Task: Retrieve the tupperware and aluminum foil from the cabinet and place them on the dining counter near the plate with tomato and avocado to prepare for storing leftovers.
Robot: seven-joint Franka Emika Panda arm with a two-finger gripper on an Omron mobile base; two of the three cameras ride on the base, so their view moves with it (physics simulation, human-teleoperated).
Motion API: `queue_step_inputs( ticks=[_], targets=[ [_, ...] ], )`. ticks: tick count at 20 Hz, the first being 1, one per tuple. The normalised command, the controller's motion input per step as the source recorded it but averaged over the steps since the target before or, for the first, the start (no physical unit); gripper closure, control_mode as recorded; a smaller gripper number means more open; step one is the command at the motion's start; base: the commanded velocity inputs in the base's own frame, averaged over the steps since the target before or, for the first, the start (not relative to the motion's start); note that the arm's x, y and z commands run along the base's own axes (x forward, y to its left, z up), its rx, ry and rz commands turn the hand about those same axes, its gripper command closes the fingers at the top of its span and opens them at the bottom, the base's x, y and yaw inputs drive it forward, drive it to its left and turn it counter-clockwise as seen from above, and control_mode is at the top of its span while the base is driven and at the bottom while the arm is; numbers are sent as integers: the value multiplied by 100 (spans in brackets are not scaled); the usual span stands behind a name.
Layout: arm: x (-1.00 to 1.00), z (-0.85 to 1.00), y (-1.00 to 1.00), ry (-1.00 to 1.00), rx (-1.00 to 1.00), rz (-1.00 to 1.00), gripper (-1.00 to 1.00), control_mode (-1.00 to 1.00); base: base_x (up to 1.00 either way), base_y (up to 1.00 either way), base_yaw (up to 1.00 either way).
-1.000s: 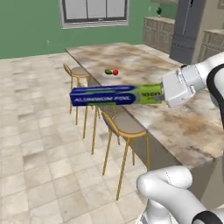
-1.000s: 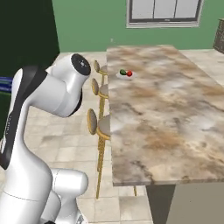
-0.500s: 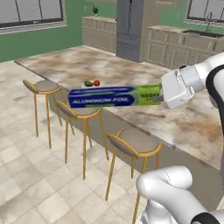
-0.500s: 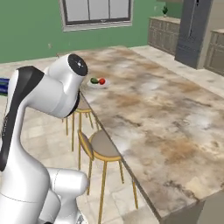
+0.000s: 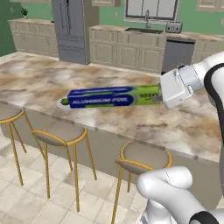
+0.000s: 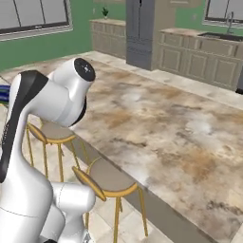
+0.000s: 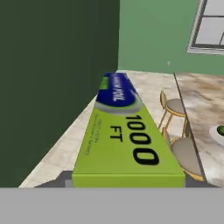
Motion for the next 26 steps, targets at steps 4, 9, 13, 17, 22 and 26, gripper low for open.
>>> queue_step_inputs(
  ticks=[4,9,13,17,22,26],
  targets=[
    [0,0,0,0,0,0,100,100,39,100,-46],
    [0,0,0,0,0,0,100,100,37,100,-44],
    [0,0,0,0,0,0,100,100,12,100,-53],
    [0,0,0,0,0,0,100,100,-1,100,-61],
    [0,0,0,0,0,0,100,100,-50,100,-41],
    [0,0,0,0,0,0,100,100,-14,100,-28]
  ],
)
